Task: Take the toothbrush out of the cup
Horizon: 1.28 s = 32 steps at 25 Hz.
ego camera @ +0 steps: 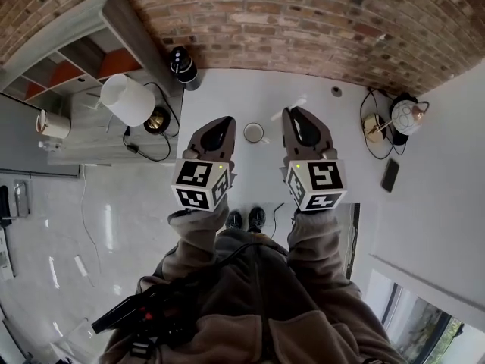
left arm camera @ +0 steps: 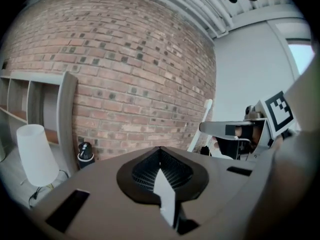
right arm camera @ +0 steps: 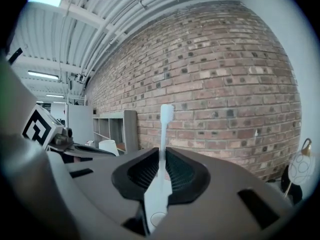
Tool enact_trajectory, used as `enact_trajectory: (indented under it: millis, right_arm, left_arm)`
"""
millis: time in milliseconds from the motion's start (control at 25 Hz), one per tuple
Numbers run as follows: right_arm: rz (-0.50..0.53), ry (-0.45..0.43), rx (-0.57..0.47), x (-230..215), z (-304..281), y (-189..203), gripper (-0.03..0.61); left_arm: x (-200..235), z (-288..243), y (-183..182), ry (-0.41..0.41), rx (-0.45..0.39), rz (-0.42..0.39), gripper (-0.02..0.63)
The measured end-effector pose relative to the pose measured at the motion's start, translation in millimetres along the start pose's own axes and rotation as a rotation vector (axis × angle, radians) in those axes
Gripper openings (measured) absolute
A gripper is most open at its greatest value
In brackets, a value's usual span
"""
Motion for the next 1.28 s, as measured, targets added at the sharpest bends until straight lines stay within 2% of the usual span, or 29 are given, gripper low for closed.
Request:
enact_trajectory:
  millis: [280, 600, 880, 1280]
  right_arm:
    - [0.055, 0.011, -0.106, 5.0, 16.8, -58.3, 0.046]
    - [0.108, 0.019, -0.219, 3.9, 27.2, -105.3, 0.046]
    - [0.123, 0.027, -0.284, 1.3, 27.5, -124.7, 0.046]
    - [0.158, 0.012, -0.333, -3.4, 24.1, -137.3, 0.046]
  left_arm:
    - [-24.4, 4.5, -64.1, 0.077, -0.136, -0.066, 0.003]
    - [-38.4, 6.5, -113.6, 0.102, -0.249, -0.138, 0.003]
    - [-44.4, 4.8, -136.8, 0.119, -0.307, -0.172, 0.003]
    - [-49.4, -3.0, -150.2, 0.115, -0.354, -0.211, 0.003]
Point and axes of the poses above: the fingertips, and each gripper's own axes: z backward along the fingers, x to its left, y out of its underside, the point moved 8 cm from there along z, backward along the fingers, and after that the axes turned 7 degrees about -x, right-handed, at the moved point
